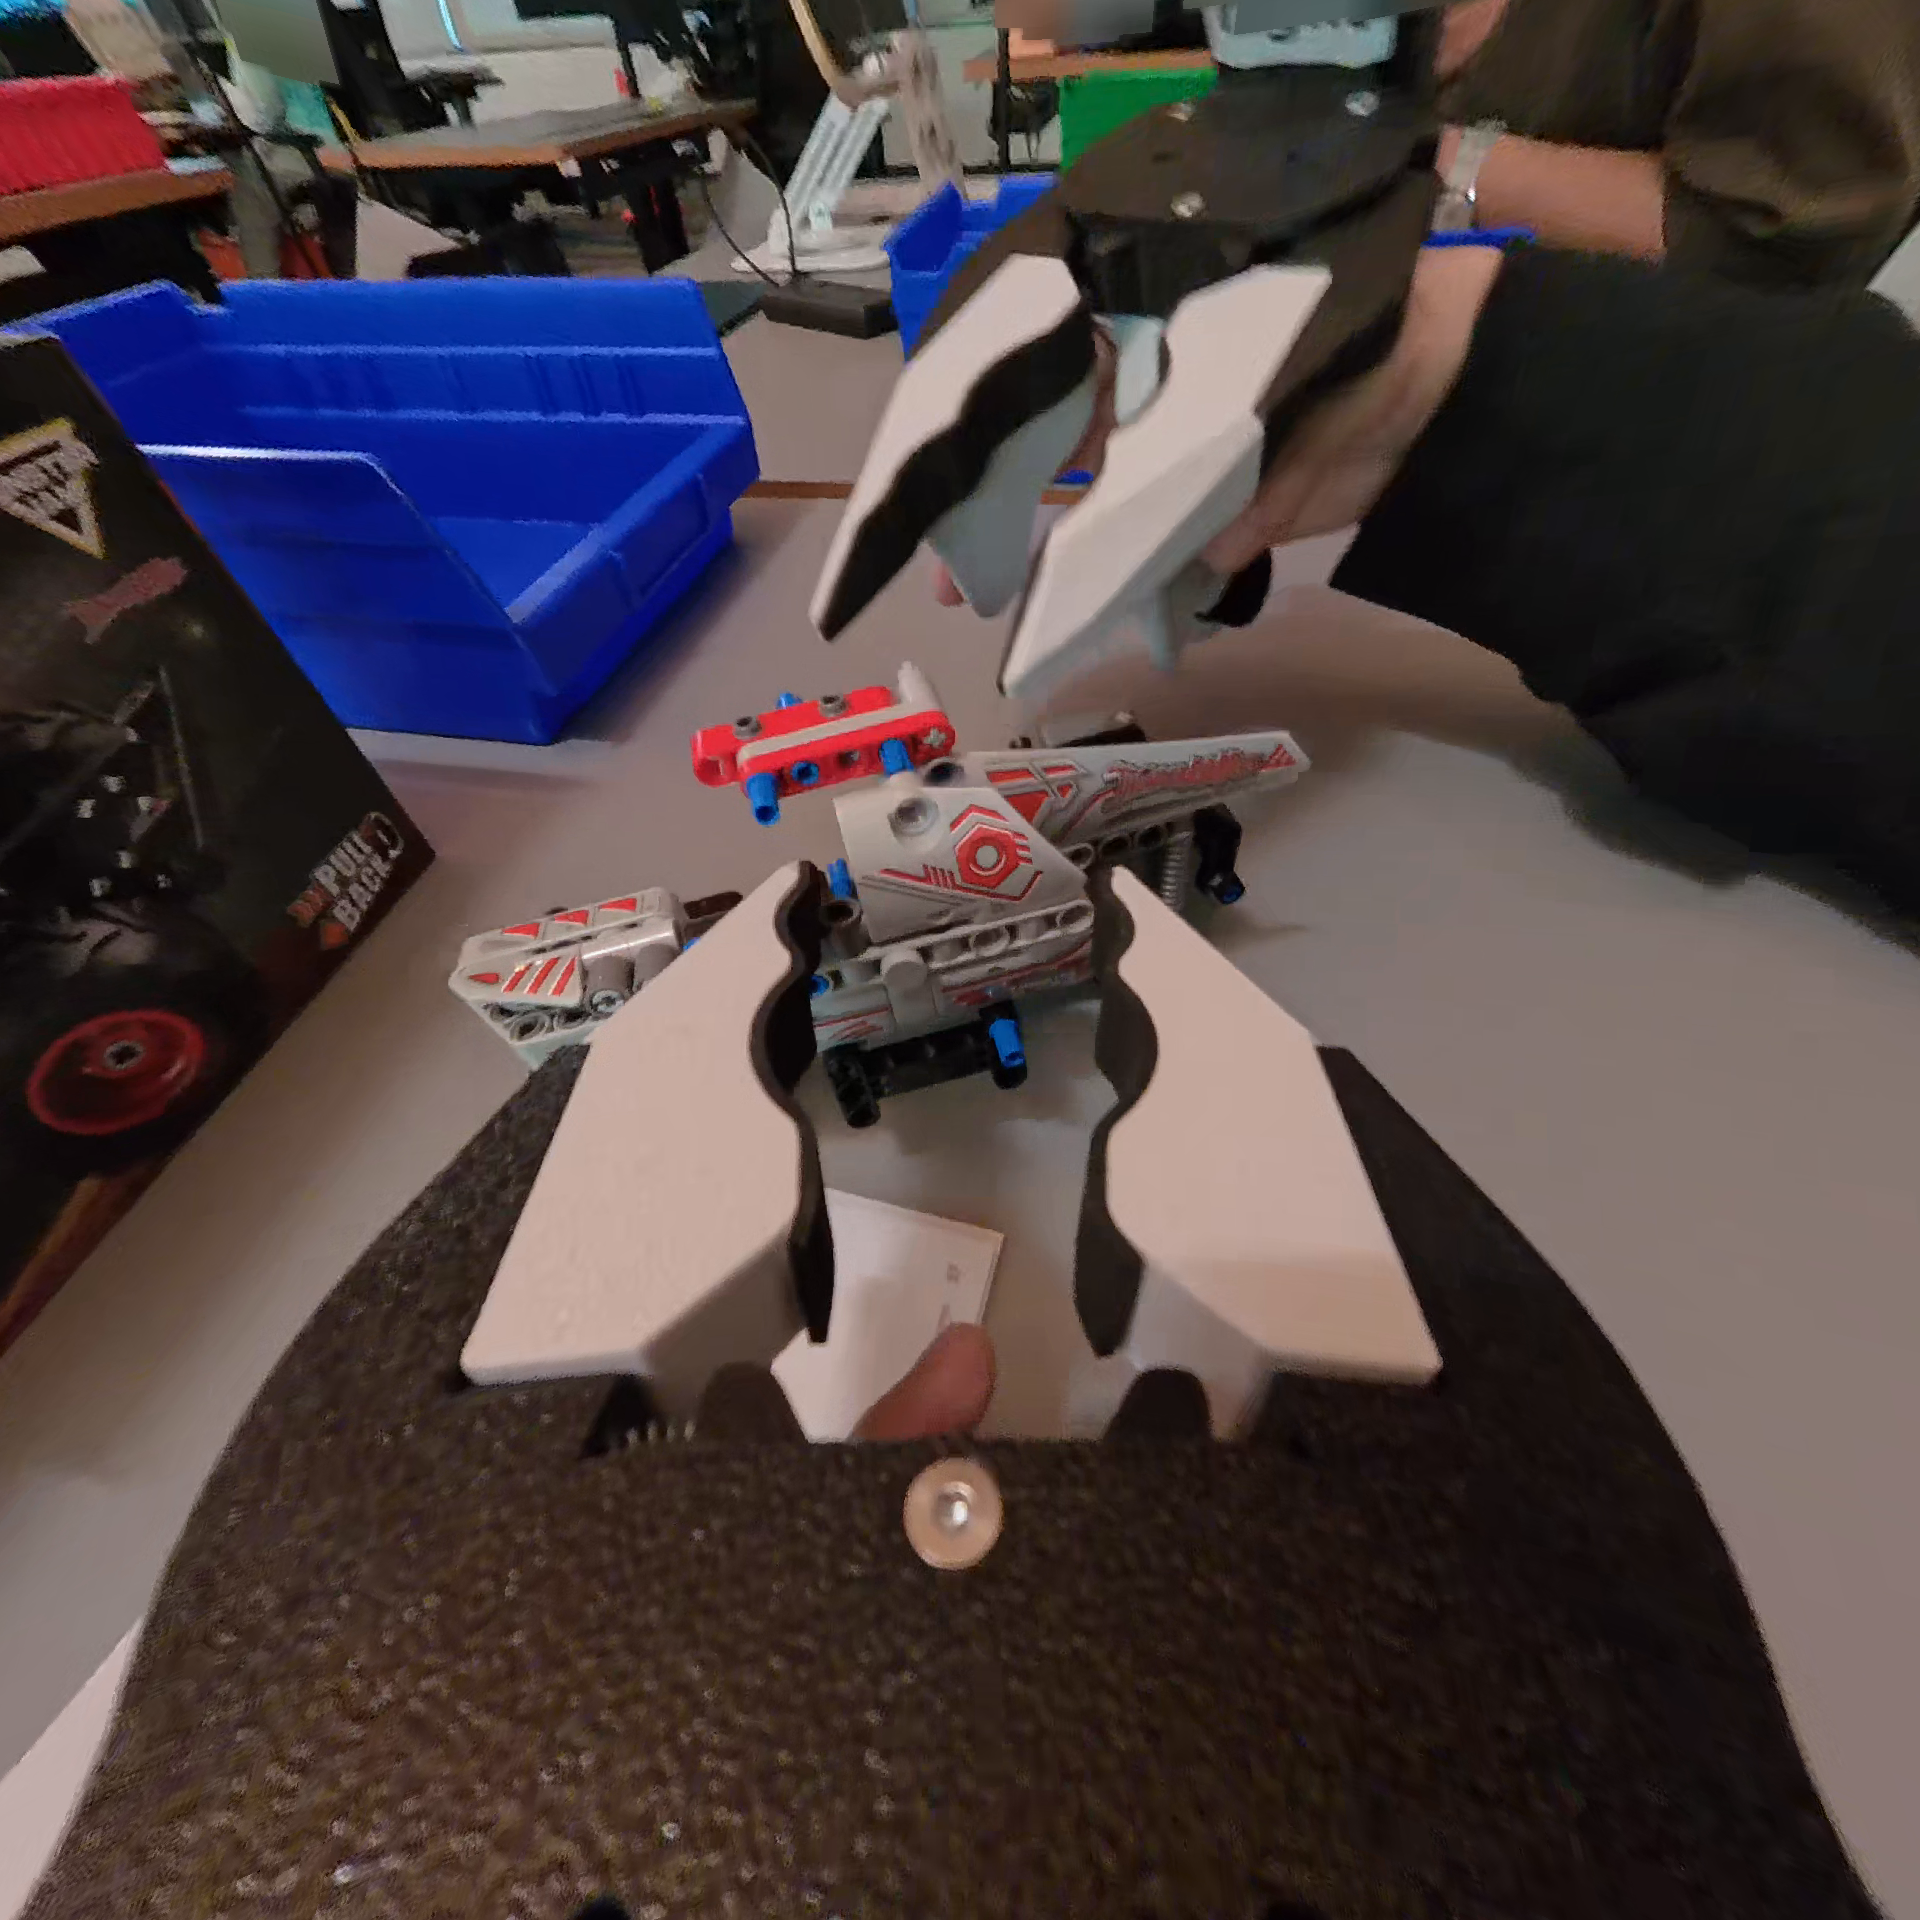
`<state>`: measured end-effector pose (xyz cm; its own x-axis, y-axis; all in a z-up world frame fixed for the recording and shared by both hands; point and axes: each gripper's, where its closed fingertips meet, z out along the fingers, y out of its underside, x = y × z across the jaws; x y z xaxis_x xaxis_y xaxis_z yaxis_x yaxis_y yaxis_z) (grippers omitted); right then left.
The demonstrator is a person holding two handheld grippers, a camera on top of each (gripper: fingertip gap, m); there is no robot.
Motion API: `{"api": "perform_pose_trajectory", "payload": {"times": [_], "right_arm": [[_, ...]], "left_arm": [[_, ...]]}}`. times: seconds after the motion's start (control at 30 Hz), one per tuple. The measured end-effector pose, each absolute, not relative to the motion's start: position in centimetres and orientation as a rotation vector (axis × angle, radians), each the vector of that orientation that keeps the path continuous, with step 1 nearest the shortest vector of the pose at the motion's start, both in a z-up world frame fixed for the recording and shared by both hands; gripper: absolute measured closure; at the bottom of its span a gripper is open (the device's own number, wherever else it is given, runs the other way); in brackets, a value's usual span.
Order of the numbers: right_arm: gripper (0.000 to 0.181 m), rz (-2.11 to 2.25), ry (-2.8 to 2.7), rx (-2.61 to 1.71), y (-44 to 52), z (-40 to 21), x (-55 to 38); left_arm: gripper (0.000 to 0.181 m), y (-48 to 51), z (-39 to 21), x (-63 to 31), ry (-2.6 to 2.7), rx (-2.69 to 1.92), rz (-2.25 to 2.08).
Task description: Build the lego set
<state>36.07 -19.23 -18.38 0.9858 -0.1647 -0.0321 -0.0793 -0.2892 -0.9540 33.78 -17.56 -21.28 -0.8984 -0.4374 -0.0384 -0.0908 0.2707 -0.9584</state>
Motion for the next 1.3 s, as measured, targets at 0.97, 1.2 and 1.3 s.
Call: {"api": "perform_pose_trajectory", "payload": {"times": [0.97,1.2,1.3], "right_arm": [[0.159,0.162,0.299,-1.769,-17.1,-20.2,33.8],[0.157,-0.163,0.394,-1.529,-20.7,-12.3,34.2],[0.150,-0.244,0.539,-1.566,-19.3,-11.1,33.3]], "left_arm": [[0.131,-16.1,-22.1,32.8,2.466,-0.339,-1.672],[0.131,-14.5,-18.8,31.9,2.381,-0.148,-1.654],[0.131,-14.3,-16.8,31.6,2.261,-0.099,-1.602]]}}
